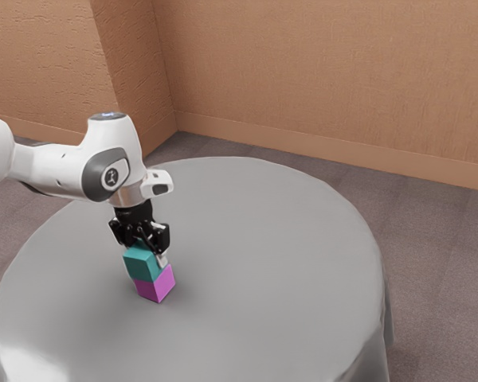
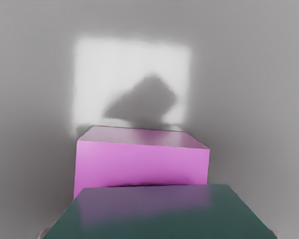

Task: Pick up the blue block with one arm, and put the blue block on the pink block with one arm

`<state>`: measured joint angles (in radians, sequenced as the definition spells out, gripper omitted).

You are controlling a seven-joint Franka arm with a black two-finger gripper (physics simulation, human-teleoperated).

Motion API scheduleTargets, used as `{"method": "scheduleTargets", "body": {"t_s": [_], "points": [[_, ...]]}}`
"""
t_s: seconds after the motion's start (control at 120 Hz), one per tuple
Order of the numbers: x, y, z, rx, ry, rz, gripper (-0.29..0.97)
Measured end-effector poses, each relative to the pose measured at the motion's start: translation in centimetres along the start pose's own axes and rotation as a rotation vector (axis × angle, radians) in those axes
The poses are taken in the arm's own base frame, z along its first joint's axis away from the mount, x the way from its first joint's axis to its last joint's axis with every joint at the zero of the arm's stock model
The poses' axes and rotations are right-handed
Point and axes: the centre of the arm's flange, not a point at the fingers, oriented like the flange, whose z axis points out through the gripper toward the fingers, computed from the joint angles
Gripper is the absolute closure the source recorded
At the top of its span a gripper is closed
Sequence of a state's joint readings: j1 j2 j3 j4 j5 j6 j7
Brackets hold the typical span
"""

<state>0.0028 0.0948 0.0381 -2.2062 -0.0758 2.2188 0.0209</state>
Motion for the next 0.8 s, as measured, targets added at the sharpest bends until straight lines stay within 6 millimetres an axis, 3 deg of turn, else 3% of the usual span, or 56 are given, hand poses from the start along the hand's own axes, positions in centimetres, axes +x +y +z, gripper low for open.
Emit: {"method": "scheduleTargets", "body": {"t_s": [0.233, 0.458, 0.517, 0.583, 0.65, 0.733, 0.8], "points": [[0.2, -0.2, -0.2, 0.048, 0.004, 0.059, 0.37], [0.7, 0.0, -0.9, 0.041, 0.017, 0.088, 0.15], [0.6, 0.0, -2.0, 0.040, 0.038, 0.096, 0.11], [0.7, 0.3, -6.8, 0.044, 0.118, 0.111, 0.08], [1.9, 0.9, -15.8, 0.050, 0.229, 0.125, 0.06], [1.3, 1.4, -26.5, 0.057, 0.333, 0.154, 0.04], [0.2, 0.9, -30.0, 0.062, 0.326, 0.170, 0.03]]}}
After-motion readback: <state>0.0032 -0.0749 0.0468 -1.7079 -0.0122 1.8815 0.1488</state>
